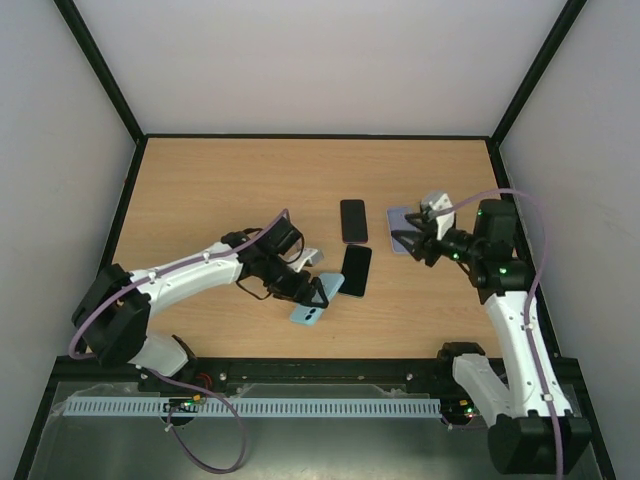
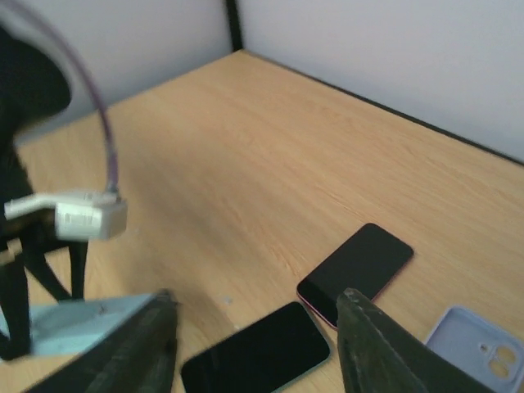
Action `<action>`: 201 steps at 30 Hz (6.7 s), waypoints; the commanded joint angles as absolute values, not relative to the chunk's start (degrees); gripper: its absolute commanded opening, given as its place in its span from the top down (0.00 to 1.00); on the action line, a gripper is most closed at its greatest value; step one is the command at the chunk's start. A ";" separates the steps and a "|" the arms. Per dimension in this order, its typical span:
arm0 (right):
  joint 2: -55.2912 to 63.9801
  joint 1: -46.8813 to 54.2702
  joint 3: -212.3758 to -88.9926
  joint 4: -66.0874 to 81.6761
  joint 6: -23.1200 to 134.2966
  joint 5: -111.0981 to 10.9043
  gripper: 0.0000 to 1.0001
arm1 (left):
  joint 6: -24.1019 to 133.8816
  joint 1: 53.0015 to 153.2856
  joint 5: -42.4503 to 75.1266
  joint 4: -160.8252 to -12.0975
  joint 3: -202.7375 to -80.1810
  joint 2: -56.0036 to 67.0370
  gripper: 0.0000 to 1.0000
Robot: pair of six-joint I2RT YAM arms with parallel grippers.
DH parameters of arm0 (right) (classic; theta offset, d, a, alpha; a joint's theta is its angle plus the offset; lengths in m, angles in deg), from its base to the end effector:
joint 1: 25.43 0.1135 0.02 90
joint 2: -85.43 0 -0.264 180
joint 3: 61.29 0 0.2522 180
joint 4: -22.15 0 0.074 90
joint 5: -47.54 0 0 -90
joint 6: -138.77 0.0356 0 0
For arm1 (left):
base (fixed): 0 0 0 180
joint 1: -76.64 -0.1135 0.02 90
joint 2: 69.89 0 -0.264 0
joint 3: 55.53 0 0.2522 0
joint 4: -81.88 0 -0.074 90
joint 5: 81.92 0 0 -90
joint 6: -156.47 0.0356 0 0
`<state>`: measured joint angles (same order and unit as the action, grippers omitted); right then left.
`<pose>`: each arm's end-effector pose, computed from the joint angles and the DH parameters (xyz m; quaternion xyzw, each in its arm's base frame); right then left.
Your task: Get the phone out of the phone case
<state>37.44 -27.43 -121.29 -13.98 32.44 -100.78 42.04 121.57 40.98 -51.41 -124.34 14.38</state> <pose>0.1755 0.0242 0.3243 -0.3543 0.6941 0.3281 0.5339 0.1883 -0.2151 0.2171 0.2327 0.9039 -0.3573 0.0333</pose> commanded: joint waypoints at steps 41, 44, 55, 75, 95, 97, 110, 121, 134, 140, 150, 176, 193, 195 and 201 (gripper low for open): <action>28.62 22.97 -123.94 -40.04 -18.55 -62.34 0.62 | 41.52 126.83 64.10 -57.90 -127.35 19.23 0.49; 28.24 23.50 -123.80 -39.61 -18.39 -61.72 0.64 | 41.92 127.00 64.65 -57.99 -126.89 19.32 0.50; 26.23 26.60 -123.40 -39.07 -17.86 -58.36 0.73 | 43.74 127.03 65.37 -56.97 -127.12 19.03 0.54; 27.45 26.74 -124.70 -41.01 -10.79 -58.96 0.98 | 41.79 113.79 54.63 -65.18 -122.81 7.59 0.03; 27.91 2.81 -129.04 -28.91 32.66 -99.05 0.98 | 28.96 110.95 27.03 -113.54 -89.56 -32.51 0.01; 27.77 1.25 -129.15 -26.62 36.56 -102.69 0.98 | 27.25 110.95 29.14 -117.84 -87.29 -33.06 0.05; 25.88 -1.17 -126.81 -16.50 49.42 -118.13 0.98 | 19.76 113.20 36.17 -135.24 -88.12 -20.89 0.26; 27.56 -1.26 -123.97 -14.29 50.98 -117.23 0.98 | 19.90 117.79 37.97 -140.44 -96.18 -10.53 0.49; 27.87 -1.26 -125.75 -20.73 43.94 -116.17 0.98 | 22.21 118.92 45.37 -132.64 -100.80 -10.85 0.72; 28.02 -1.26 -125.63 -21.27 43.15 -116.16 0.98 | 24.87 118.89 47.44 -128.23 -102.54 -10.78 0.76; 27.99 -1.26 -125.19 -20.99 43.32 -116.02 0.98 | 25.49 119.01 51.67 -127.12 -105.40 -7.21 0.76; 31.50 -1.26 -127.60 -32.02 27.28 -109.67 0.54 | 30.78 117.96 54.25 -117.44 -105.29 -15.03 0.92; 28.42 9.90 -132.11 -48.24 4.90 -101.06 0.45 | 31.00 116.63 65.09 -116.24 -111.03 -9.67 0.94; 29.27 10.53 -132.29 -46.30 7.58 -101.98 0.45 | 30.18 116.63 64.95 -117.53 -110.90 -9.09 0.94; 32.40 10.77 -131.69 -39.85 14.72 -103.78 0.51 | 28.47 116.66 65.23 -120.13 -110.32 -8.65 0.94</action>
